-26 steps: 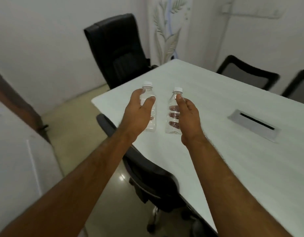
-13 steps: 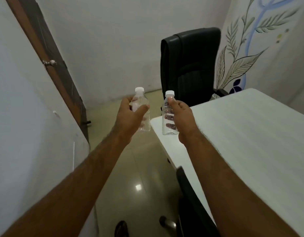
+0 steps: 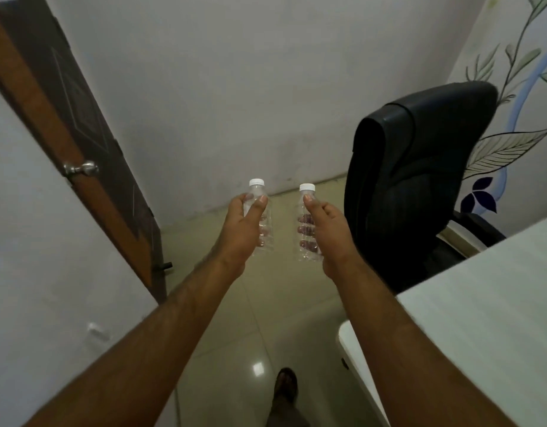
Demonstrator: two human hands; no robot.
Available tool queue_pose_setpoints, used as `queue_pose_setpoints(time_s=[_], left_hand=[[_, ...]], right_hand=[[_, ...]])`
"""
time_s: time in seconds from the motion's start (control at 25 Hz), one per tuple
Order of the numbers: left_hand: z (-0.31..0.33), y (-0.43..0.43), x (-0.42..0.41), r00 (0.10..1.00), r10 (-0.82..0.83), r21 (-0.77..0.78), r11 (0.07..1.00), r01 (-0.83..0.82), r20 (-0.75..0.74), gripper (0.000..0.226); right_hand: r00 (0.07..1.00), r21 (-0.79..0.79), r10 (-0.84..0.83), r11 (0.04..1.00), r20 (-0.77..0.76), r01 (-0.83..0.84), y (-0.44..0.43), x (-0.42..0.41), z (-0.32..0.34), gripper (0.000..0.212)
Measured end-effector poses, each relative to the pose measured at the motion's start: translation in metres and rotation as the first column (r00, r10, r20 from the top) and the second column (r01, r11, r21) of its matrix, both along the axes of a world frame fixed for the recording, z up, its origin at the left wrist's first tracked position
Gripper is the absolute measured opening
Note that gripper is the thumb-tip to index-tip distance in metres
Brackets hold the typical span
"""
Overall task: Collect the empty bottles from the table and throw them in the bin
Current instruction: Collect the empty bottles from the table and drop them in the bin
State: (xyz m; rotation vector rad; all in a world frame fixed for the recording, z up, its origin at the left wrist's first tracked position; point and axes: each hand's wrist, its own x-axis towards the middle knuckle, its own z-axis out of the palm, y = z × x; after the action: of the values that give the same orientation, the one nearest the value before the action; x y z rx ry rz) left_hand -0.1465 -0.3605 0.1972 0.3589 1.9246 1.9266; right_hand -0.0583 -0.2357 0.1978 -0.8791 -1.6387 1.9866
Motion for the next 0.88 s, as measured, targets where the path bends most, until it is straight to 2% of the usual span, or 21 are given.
queue_pose_setpoints(time_s=[0.2,0.44,0.68,0.88], left_hand=[[-0.012,0.085,-0.149,0.999,-0.014,-0.079,0.997,0.01,-0.052,0.045],[-0.001,0.2,-0.317,0.997,-0.038,-0.048,0.998,0.035,-0.067,0.036],[-0.015,0.332,-0.492,0.977,-0.189,-0.066,0.981,0.183,-0.096,0.038],[-0.017,0.444,-0.617,0.931,-0.351,-0.081,0.936,0.344,-0.102,0.045]], right_hand=[[1.0,-0.056,0.004,0.998,-0.018,-0.005,0.084,-0.156,-0.019,0.033],[0.999,-0.048,-0.007,0.999,-0.038,0.005,0.187,-0.325,-0.005,0.032],[0.978,-0.036,-0.189,0.982,-0.088,0.186,0.315,-0.486,-0.024,0.025],[0.936,-0.099,-0.337,0.94,-0.103,0.327,0.412,-0.6,-0.032,0.025]])
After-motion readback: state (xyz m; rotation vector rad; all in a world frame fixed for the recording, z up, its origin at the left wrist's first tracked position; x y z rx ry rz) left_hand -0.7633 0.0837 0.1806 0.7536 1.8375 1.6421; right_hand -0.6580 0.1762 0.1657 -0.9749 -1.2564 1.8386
